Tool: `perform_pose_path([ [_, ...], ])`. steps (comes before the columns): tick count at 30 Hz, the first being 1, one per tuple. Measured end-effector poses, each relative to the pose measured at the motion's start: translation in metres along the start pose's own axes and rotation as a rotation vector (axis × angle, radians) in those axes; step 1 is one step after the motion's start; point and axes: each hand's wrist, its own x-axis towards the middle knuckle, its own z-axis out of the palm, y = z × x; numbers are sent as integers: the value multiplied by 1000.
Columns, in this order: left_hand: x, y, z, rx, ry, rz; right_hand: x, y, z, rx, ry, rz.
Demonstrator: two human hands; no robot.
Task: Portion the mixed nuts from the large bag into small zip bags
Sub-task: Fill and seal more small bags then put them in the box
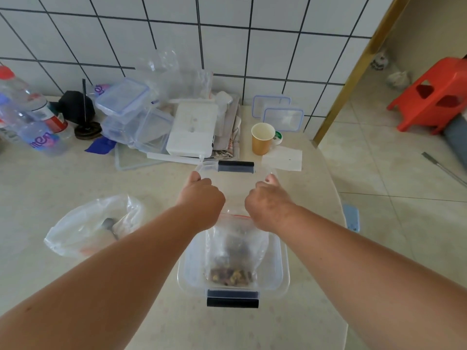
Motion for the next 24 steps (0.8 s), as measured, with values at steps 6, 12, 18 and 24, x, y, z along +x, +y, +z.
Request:
perform_pose_path([
  [6,-30,-10,3,-678,384,-105,-31,13,24,349,303,50],
  [12,-53,-22,15,-991,270,-568,-90,3,57,802,442,381],
  [18,-51,-15,19,-1234,95,-641,-120,-17,66,1117,97,542],
  [24,-63,-10,25,-1366,121,-666,-116,-14,59,1165,97,639],
])
